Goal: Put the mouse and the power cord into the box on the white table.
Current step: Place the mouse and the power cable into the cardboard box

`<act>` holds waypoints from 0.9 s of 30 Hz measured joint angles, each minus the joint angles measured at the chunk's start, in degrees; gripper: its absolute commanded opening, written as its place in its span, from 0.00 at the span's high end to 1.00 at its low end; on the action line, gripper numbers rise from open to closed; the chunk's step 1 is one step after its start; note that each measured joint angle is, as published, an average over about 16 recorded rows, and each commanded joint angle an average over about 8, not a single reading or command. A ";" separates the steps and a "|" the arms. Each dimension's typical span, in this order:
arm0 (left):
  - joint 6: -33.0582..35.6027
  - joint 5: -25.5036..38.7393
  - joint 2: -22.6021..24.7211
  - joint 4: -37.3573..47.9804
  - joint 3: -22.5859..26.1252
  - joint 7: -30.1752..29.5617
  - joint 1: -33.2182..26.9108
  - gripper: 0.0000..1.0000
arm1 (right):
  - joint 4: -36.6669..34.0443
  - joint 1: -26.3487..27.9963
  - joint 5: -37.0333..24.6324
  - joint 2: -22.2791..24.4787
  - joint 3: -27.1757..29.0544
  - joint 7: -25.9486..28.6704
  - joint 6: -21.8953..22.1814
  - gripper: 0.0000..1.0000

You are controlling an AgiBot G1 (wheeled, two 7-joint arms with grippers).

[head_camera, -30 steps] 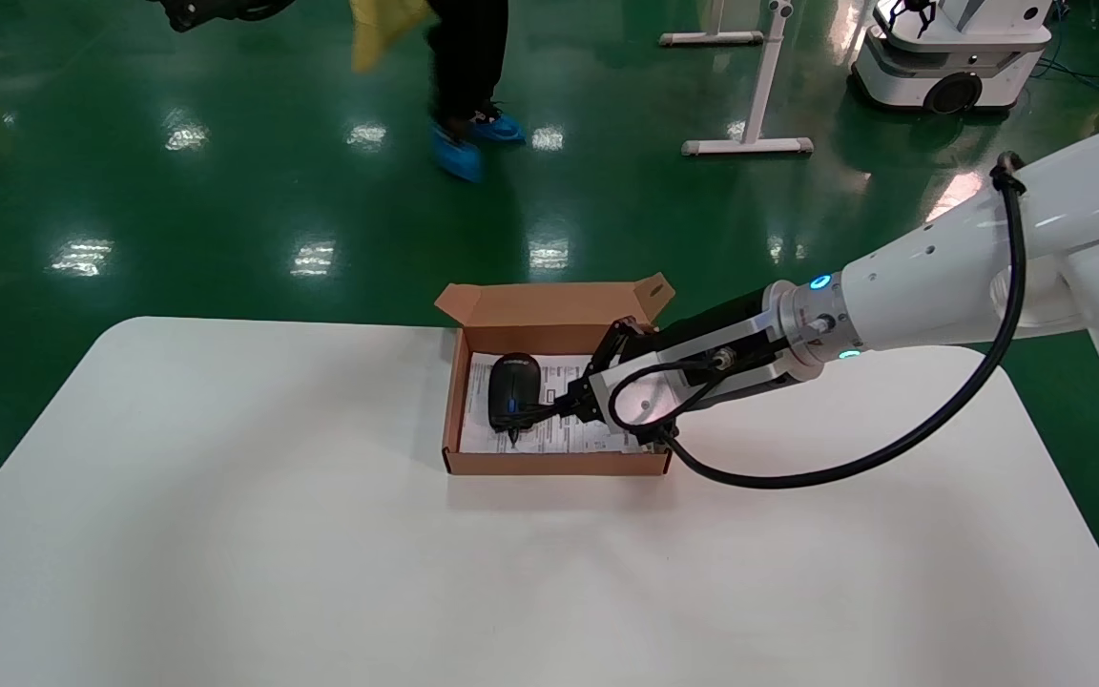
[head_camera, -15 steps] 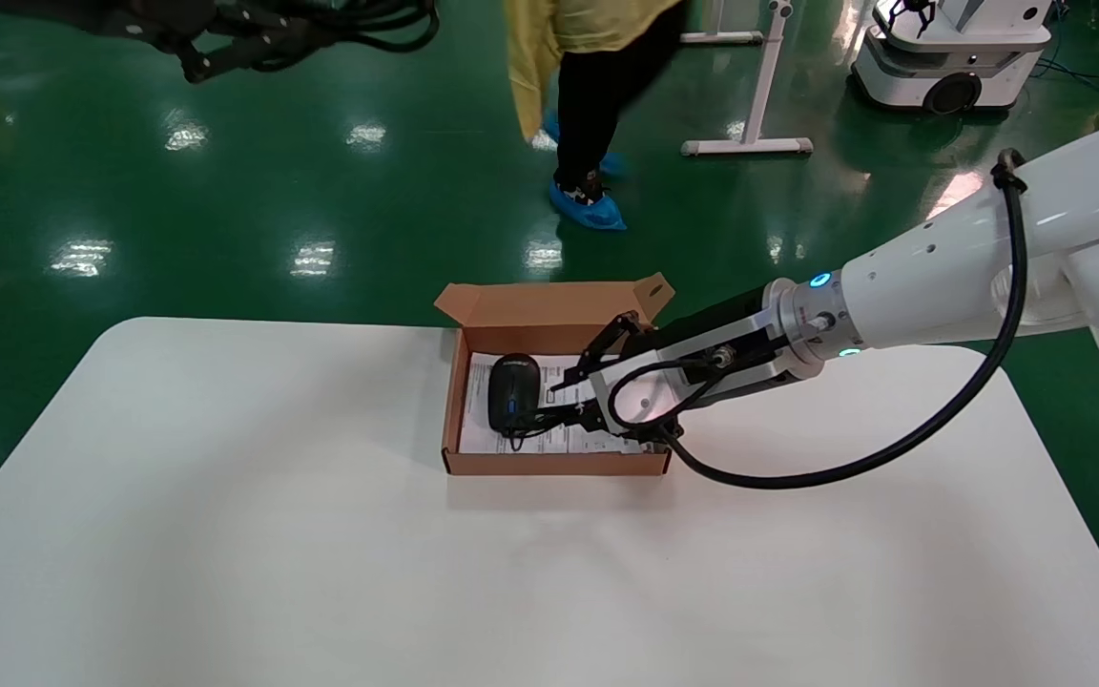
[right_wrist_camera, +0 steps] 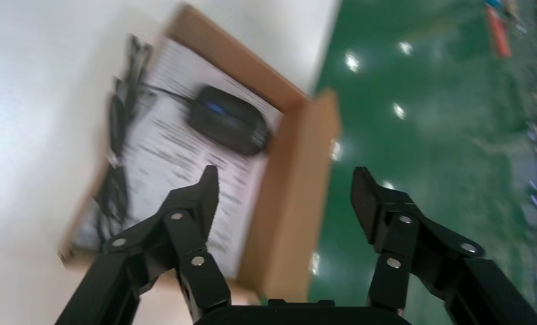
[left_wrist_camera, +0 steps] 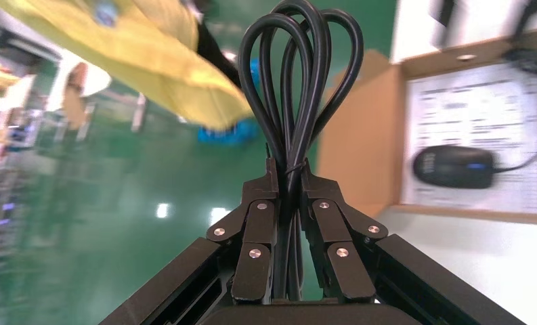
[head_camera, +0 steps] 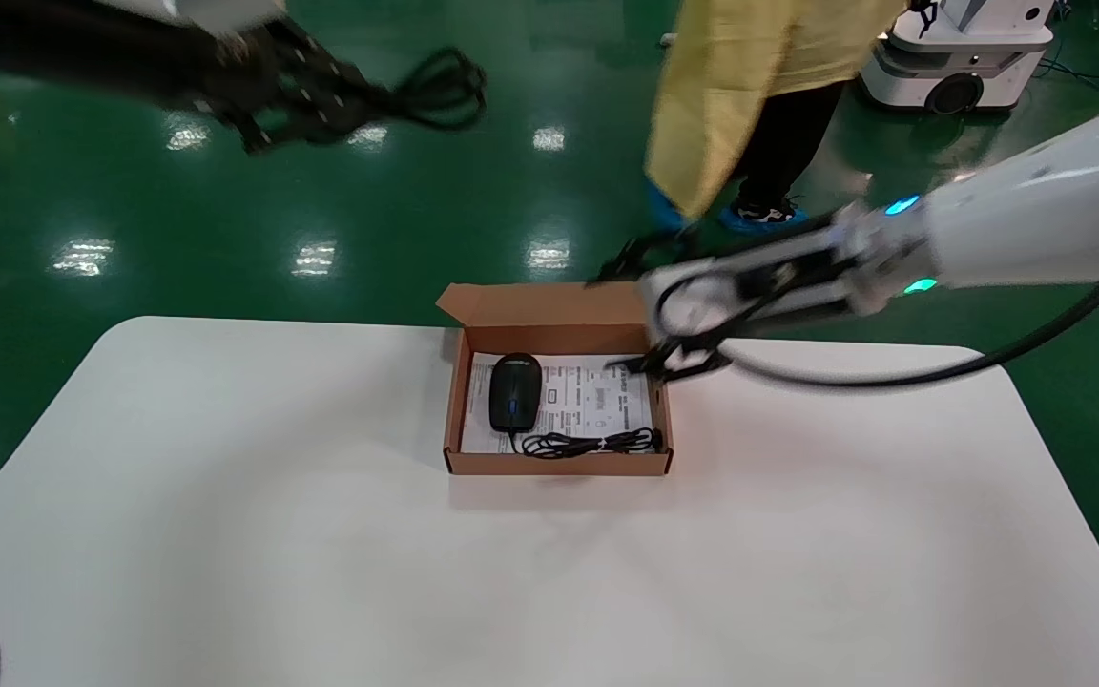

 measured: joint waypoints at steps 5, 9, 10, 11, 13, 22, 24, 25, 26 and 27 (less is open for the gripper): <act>-1.06 -1.51 3.96 0.84 -0.80 0.10 5.11 1.00 | -2.09 3.05 0.06 4.80 0.17 0.76 -1.00 0.00; -3.33 -2.60 7.34 1.13 -1.35 0.78 9.61 1.00 | -3.47 4.79 -0.65 8.77 -0.24 1.01 -1.93 0.00; -4.15 -2.82 8.11 1.07 -1.45 0.97 10.69 1.00 | -3.75 5.08 -0.92 9.69 -0.42 1.00 -2.15 0.00; -5.09 -3.03 8.85 0.93 -1.54 1.16 11.78 1.00 | -4.01 5.35 -1.20 10.61 -0.61 0.97 -2.38 0.00; -7.20 -3.33 10.10 0.48 -1.61 1.50 13.81 1.00 | -4.43 5.73 -1.77 12.23 -0.99 0.82 -2.87 0.00; -16.60 -3.32 12.16 -4.04 -0.32 1.14 20.17 1.00 | -5.44 6.30 -3.41 16.84 -2.11 -0.04 -4.40 0.00; -17.83 -3.25 12.12 -5.07 0.16 0.61 20.96 1.00 | -5.53 6.32 -3.56 17.27 -2.21 -0.13 -4.59 0.00; -18.25 -3.20 12.09 -5.52 0.42 0.33 21.28 1.00 | -5.57 6.33 -3.59 17.41 -2.23 -0.15 -4.68 0.00; -18.50 -3.13 12.04 -5.92 0.70 0.05 21.54 1.00 | -5.59 6.34 -3.61 17.51 -2.24 -0.17 -4.77 0.00; -18.55 -3.05 11.98 -6.25 0.99 -0.22 21.75 1.00 | -5.61 6.36 -3.62 17.57 -2.25 -0.16 -4.86 0.00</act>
